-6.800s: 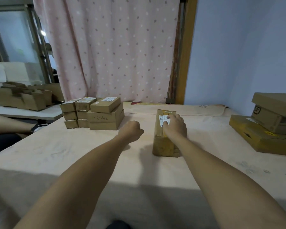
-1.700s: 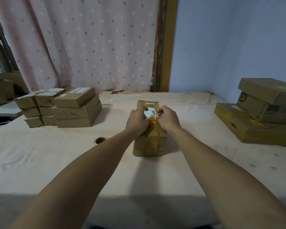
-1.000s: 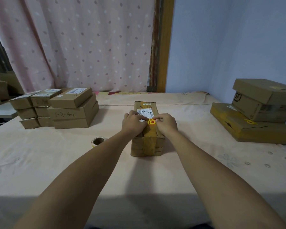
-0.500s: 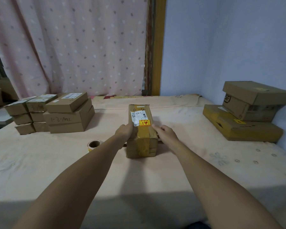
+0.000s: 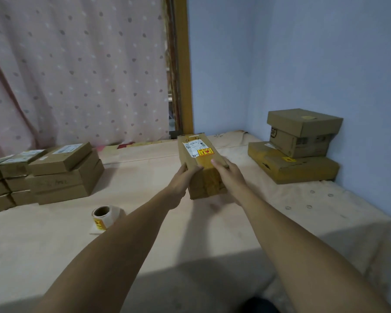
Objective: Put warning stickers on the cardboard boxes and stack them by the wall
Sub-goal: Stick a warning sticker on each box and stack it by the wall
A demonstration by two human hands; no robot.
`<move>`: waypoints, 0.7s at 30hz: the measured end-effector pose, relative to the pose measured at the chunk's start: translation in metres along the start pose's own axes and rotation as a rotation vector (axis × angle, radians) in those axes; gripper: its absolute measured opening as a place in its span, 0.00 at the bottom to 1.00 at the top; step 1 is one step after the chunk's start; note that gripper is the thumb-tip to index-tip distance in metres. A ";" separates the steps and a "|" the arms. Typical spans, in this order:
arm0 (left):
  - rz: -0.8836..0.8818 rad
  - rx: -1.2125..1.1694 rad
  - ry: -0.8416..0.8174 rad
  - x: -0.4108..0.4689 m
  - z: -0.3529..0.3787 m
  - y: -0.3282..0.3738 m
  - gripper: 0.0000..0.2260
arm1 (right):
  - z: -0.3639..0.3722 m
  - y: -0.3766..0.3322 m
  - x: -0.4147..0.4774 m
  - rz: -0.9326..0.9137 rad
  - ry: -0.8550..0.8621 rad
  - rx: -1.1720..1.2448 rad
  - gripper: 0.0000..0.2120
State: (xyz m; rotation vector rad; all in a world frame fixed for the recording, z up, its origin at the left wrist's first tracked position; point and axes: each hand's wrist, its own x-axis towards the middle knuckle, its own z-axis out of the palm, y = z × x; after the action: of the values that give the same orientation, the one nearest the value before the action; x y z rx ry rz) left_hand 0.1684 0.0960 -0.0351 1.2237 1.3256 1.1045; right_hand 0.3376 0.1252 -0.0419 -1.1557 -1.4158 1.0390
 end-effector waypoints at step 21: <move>0.038 -0.201 -0.098 0.096 0.241 0.044 0.34 | -0.210 0.018 0.055 0.038 0.493 -0.026 0.30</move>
State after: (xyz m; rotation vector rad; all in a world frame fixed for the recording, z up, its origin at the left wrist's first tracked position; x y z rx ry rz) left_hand 0.4120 0.1952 -0.0238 1.1425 1.0935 1.1607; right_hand 0.5446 0.1883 -0.0208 -1.3507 -1.0204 0.6954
